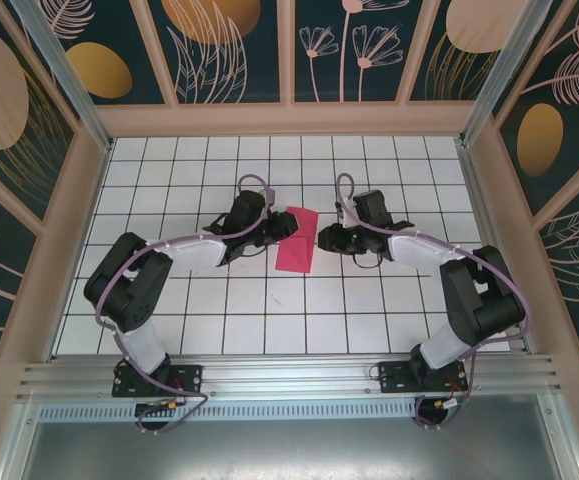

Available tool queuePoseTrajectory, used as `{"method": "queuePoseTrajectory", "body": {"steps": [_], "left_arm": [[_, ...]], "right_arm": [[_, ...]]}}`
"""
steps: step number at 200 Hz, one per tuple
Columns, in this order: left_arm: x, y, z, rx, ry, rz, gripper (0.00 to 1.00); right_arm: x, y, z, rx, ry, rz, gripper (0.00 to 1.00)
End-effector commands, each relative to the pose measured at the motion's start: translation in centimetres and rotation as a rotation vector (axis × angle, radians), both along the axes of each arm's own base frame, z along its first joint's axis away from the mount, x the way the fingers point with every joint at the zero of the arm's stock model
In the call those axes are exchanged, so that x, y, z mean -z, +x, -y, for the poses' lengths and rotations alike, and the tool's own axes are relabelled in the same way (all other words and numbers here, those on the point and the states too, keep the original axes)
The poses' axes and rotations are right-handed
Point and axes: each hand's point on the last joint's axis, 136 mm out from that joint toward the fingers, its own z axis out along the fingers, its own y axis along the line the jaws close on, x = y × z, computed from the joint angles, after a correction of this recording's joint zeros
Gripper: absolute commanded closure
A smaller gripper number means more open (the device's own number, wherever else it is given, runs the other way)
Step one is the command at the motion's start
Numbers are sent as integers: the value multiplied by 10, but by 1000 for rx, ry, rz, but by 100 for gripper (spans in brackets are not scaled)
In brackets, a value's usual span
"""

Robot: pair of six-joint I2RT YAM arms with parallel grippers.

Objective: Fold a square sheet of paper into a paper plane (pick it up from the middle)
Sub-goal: Fold the triangle a second time at the center of the table.

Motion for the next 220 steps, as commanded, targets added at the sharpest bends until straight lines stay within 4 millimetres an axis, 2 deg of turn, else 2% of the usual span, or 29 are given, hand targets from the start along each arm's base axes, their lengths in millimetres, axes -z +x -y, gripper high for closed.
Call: {"method": "queuePoseTrajectory", "body": {"steps": [1,33,40,55,70,83,94,109,154,185,220], "left_arm": [[10,5,-17,-52,96,-10,69],[21,2,-14,-46,74,-36,78],[23,2,-15,-52,74,-39,81],[27,0,-16,-55,75,-46,83],[35,-1,-19,-65,94,-61,86],[39,0,-19,-73,95,-70,88],[45,0,-22,-86,105,-84,89],[48,1,-25,-107,115,-89,90],[48,0,-25,-105,105,-83,91],[44,-1,-14,-51,63,-65,91],[46,0,7,30,16,-87,91]], "right_arm": [[-7,20,-8,42,48,19,70],[-5,18,-20,-3,72,-2,70],[-3,19,-18,9,52,-2,73],[-16,16,-22,1,76,43,76],[-30,6,-36,-69,145,50,78],[-31,-2,-49,-135,156,33,85],[-29,-6,-59,-162,133,47,86],[-17,-5,-66,-170,102,16,87],[25,15,-58,-101,26,-51,88],[49,16,-50,-85,6,-102,88],[63,11,-47,-86,15,-130,88]]}}
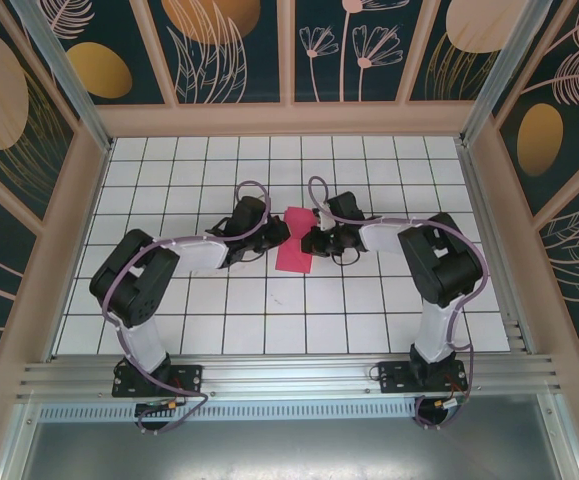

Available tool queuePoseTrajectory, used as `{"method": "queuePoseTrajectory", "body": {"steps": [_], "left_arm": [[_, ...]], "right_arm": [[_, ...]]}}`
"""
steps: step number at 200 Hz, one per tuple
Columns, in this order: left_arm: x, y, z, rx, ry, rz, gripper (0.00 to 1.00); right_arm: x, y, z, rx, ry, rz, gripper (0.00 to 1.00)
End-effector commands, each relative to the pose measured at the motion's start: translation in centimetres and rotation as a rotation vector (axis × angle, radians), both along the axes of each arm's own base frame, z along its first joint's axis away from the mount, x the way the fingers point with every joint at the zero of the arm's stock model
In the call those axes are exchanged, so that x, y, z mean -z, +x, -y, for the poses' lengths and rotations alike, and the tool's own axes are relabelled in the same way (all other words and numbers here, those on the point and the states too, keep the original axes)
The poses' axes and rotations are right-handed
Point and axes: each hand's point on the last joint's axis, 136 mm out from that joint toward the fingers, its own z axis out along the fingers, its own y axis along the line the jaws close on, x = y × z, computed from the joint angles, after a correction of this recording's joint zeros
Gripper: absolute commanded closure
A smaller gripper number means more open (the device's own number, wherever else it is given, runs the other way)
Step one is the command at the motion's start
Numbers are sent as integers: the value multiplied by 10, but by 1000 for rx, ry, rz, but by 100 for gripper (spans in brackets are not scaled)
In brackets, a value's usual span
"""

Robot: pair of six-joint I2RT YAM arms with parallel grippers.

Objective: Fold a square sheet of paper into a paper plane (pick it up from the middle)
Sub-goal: Fold the triangle a second time at the center of the table.

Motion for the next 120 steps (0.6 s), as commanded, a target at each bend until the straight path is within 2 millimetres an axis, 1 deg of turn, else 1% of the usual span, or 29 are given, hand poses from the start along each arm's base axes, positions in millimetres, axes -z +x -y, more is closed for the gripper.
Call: {"method": "queuePoseTrajectory", "body": {"steps": [1,13,15,18,36,54,69,87,104,120], "left_arm": [[2,4,16,66,-49,-8,91],[13,1,17,74,-46,-39,91],[6,6,21,76,-56,-24,91],[6,8,23,78,-59,-23,90],[10,11,28,81,-72,-35,91],[21,15,26,63,-52,-53,91],[30,17,25,52,-26,-72,91],[43,16,19,27,13,-96,92],[49,13,12,9,26,-103,92],[53,10,11,9,30,-110,92]], "right_arm": [[6,-1,1,-9,9,-2,88],[9,-3,2,-11,19,-9,88],[10,-3,2,-11,22,-10,88],[9,-4,2,-13,26,-12,88],[11,-5,3,-12,36,-19,87],[9,-7,3,-18,50,-23,87],[2,-5,1,-19,66,-13,86],[-8,-6,0,-24,84,-1,86],[-18,-8,-2,-37,102,10,86],[-24,-12,-3,-52,112,12,85]]}}
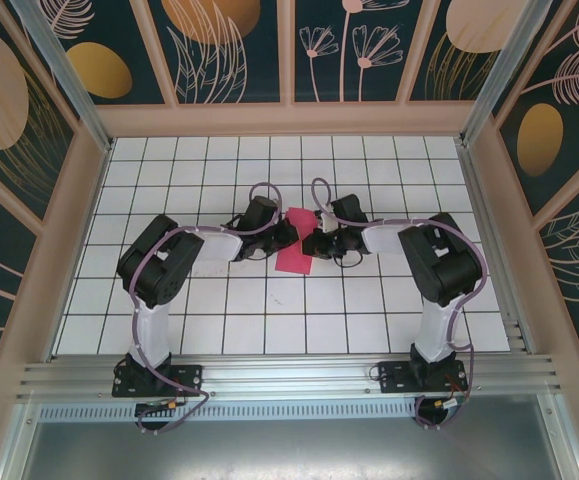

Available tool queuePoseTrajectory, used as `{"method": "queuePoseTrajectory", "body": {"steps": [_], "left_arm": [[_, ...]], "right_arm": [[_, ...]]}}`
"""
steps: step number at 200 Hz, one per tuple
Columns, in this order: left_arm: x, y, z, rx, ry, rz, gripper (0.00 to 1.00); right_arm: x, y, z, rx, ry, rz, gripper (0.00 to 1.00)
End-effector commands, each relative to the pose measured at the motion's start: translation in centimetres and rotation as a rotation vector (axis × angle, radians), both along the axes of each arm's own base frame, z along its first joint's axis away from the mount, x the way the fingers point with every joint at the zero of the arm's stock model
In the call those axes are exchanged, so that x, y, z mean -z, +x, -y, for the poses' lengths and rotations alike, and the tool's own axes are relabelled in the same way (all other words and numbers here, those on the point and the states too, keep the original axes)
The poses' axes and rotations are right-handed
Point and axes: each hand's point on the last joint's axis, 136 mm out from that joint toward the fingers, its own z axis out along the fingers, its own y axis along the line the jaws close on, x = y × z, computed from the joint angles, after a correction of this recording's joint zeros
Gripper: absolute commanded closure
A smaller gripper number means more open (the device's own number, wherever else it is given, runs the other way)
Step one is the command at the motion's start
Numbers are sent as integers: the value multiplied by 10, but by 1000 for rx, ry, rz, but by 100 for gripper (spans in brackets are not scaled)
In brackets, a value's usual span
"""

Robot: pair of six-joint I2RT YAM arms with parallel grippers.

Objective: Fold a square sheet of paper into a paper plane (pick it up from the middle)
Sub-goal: Fold the triangle a second time at the center of the table.

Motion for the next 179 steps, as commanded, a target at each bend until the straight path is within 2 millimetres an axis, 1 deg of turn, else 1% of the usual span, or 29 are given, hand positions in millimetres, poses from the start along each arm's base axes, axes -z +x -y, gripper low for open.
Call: {"method": "queuePoseTrajectory", "body": {"steps": [1,24,48,92,118,141,160,179], "left_arm": [[14,-2,-10,-31,28,-26,92],[18,-3,-10,-32,25,-32,92],[19,-4,-13,-38,33,-32,92],[20,-5,-13,-35,35,-34,92],[20,-5,-13,-33,37,-32,92],[16,-4,-13,-35,36,-24,91],[9,-2,-14,-41,34,-6,91],[-3,1,-15,-50,27,23,88]], "right_arm": [[-23,-5,-3,-28,52,25,85],[-26,-13,-7,-57,58,24,85],[-19,-23,-11,-90,43,-1,85],[-14,-26,-17,-113,47,-12,85],[3,-29,-15,-120,13,-44,85],[21,-33,-7,-109,-34,-75,85],[29,-35,-2,-93,-50,-87,85],[34,-36,2,-80,-59,-96,86]]}}
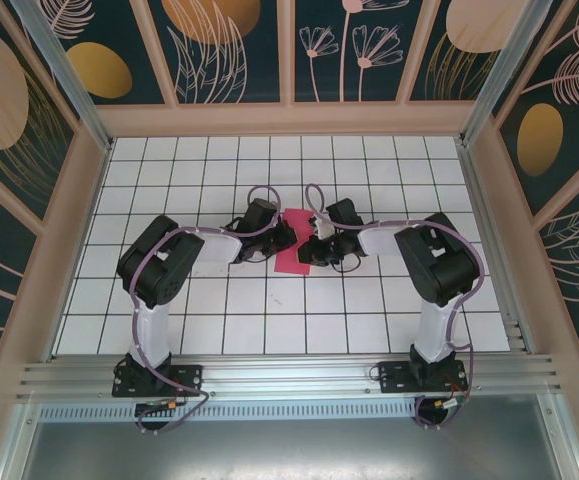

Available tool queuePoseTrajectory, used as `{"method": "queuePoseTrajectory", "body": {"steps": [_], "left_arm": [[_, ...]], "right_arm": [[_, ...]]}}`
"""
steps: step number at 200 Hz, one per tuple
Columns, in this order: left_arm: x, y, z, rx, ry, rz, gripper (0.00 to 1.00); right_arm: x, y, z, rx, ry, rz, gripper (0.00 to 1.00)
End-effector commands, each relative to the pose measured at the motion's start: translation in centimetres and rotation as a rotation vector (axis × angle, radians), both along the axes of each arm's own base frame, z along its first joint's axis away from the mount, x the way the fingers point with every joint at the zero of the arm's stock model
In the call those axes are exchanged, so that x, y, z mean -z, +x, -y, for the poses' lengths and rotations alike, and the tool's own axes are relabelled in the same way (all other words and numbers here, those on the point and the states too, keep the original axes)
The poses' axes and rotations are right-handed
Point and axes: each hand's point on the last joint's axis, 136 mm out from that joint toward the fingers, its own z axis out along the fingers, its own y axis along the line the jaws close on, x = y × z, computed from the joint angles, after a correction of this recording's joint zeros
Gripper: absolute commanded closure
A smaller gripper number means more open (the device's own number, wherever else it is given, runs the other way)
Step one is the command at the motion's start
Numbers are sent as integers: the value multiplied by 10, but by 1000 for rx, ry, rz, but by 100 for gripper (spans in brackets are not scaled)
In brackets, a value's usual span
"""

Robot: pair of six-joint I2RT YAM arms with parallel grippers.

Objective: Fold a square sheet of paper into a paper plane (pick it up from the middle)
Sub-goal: Fold the triangle a second time at the center of the table.

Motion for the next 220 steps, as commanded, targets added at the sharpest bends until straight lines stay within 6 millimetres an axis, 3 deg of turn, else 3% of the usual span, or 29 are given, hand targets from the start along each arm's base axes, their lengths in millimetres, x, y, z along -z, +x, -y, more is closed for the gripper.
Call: {"method": "queuePoseTrajectory", "body": {"steps": [1,45,87,121,164,196,220], "left_arm": [[-9,2,-9,-28,13,29,88],[-46,6,-4,-15,-49,106,82],[-31,-15,-3,23,-94,49,94],[-11,-19,-1,28,-100,2,94],[24,-18,-21,-53,15,-48,95],[33,-21,-24,-56,31,-61,96],[36,-23,-29,-66,53,-63,96]], "right_arm": [[27,-11,13,7,-72,-41,86],[28,-12,16,12,-74,-45,86],[25,-9,15,20,-65,-38,86],[25,-8,14,22,-61,-39,86],[23,-11,15,-2,-69,-38,85],[18,-13,8,-50,-66,-40,84],[28,-21,16,-66,-151,-47,86]]}}
